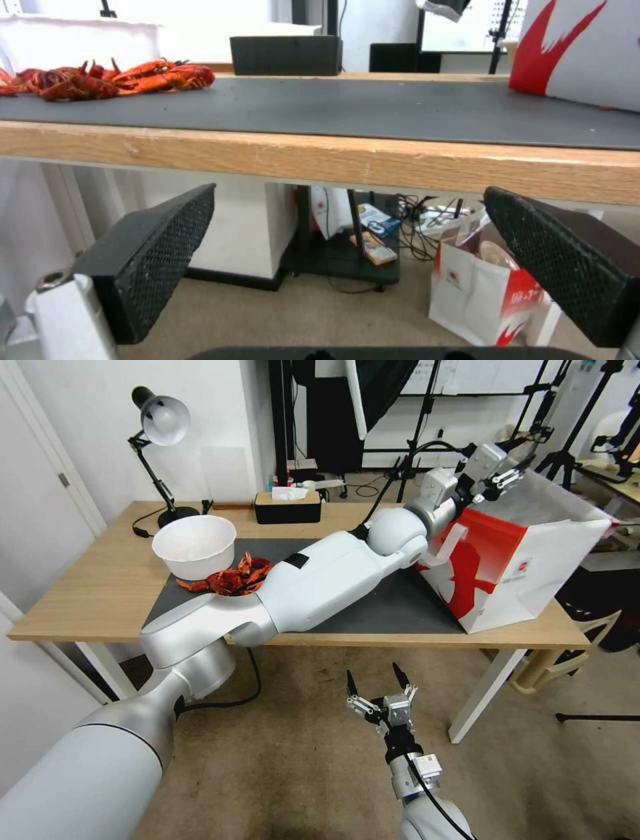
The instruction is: Close the takeout container lid, then place the container into the takeout bag.
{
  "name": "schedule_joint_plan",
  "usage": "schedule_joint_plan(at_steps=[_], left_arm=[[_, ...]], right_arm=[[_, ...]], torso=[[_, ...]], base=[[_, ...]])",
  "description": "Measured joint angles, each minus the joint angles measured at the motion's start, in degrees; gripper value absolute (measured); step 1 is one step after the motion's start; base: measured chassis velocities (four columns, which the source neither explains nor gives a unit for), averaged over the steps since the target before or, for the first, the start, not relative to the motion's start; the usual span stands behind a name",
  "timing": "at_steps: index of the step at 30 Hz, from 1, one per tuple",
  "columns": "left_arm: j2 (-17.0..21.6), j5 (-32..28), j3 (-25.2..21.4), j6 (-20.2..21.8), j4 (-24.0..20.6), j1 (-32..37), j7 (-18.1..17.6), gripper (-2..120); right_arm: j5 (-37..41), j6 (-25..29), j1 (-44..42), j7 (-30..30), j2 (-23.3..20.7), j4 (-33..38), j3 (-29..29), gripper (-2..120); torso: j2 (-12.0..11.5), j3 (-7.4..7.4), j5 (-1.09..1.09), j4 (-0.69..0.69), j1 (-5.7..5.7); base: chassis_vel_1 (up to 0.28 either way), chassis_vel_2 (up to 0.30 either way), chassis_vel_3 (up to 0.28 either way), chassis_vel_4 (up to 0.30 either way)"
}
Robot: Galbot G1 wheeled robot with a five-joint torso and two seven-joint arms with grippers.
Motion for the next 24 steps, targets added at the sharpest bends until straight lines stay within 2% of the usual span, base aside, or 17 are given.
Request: schedule_joint_plan(at_steps=[2,3,6,7,9,10,14,15,16,17,18,20,22,23,24], left_arm=[[1.1,-2.2,-1.1,1.2,-1.9,0.5,-1.9,74],[1.1,-2.2,-1.1,1.2,-1.9,0.5,-1.9,74],[3.8,-3.1,-2.9,7.2,-5.6,1.6,-6.9,89],[3.8,-3.1,-2.9,7.2,-5.6,1.6,-6.9,89],[6.6,-3.1,-3.8,11.1,-8.1,2.6,-9.3,97],[6.6,-3.1,-3.8,11.1,-8.1,2.6,-9.3,97],[13.7,-2.9,-6.5,16.8,-15.1,7.3,-16.4,100],[13.7,-2.9,-6.5,16.8,-15.1,7.3,-16.4,100],[14.8,-2.6,-7.2,17.6,-16.8,8.4,-17.4,100],[17.3,-1.6,-8.8,19.4,-21.1,11.2,-18.9,100],[17.3,-1.6,-8.8,19.4,-21.1,11.2,-18.9,100],[19.8,-0.9,-10.8,21.3,-25.2,14.6,-20.4,100],[20.1,-0.8,-11.1,21.5,-25.8,15.2,-20.6,100],[21.8,0.2,-12.6,22.2,-28.5,18.2,-20.9,100],[21.8,0.2,-12.6,22.2,-28.5,18.2,-20.9,100]], right_arm=[[0.0,-0.1,0.1,0.0,0.0,0.0,-0.1,100],[0.0,-0.1,0.1,0.0,0.0,0.0,-0.1,100],[0.0,-0.2,0.1,0.0,0.2,0.0,-0.2,100],[0.0,-0.2,0.1,0.0,0.2,0.0,-0.2,100],[-0.1,-0.2,-0.1,0.0,0.4,0.0,-0.1,100],[-0.1,-0.2,-0.1,0.0,0.4,0.0,-0.1,100],[-0.5,-0.2,-0.1,0.0,0.8,-0.4,-0.1,100],[-0.5,-0.2,-0.1,0.0,0.8,-0.4,-0.1,100],[-0.5,-0.2,0.0,0.0,0.8,-0.5,-0.2,100],[-0.6,-0.3,0.0,0.0,0.9,-0.5,-0.2,100],[-0.6,-0.3,0.0,0.0,0.9,-0.5,-0.2,100],[-0.7,-0.4,0.1,0.1,1.0,-0.4,-0.2,100],[-0.7,-0.4,0.1,0.1,1.0,-0.4,-0.2,100],[-0.7,-0.4,0.0,0.1,0.9,-0.2,-0.2,100],[-0.7,-0.4,0.0,0.1,0.9,-0.2,-0.2,100]], torso=[[0.0,0.0,-0.01,0.01,0.0],[0.0,0.0,-0.01,0.01,0.0],[0.0,0.0,-0.01,-0.01,0.0],[0.0,0.0,-0.01,-0.01,0.0],[0.0,0.0,-0.01,0.0,0.0],[0.0,0.0,-0.01,0.0,0.0],[0.0,0.0,-0.02,0.03,0.0],[0.0,0.0,-0.02,0.03,0.0],[0.0,0.0,-0.03,0.04,0.0],[0.0,0.0,-0.03,0.01,0.0],[0.0,0.0,-0.03,0.01,0.0],[0.0,0.0,0.0,-0.01,0.0],[0.0,0.0,0.01,-0.01,0.0],[0.0,0.0,-0.01,-0.02,0.0],[0.0,0.0,-0.01,-0.02,0.0]], base=[[0.0,0.0,0.0,0.0],[0.0,0.0,0.0,0.0],[0.0,0.0,0.0,0.0],[0.0,0.0,0.0,0.0],[0.0,0.0,0.0,0.0],[0.0,0.0,0.0,0.0],[0.0,0.0,0.0,0.0],[0.0,0.0,0.0,0.0],[0.0,0.0,0.0,0.0],[0.0,0.0,0.0,0.0],[0.0,0.0,0.0,0.0],[0.0,0.0,0.0,0.0],[0.0,0.0,0.0,0.0],[0.0,0.0,0.0,0.0],[0.0,0.0,0.0,0.0]])
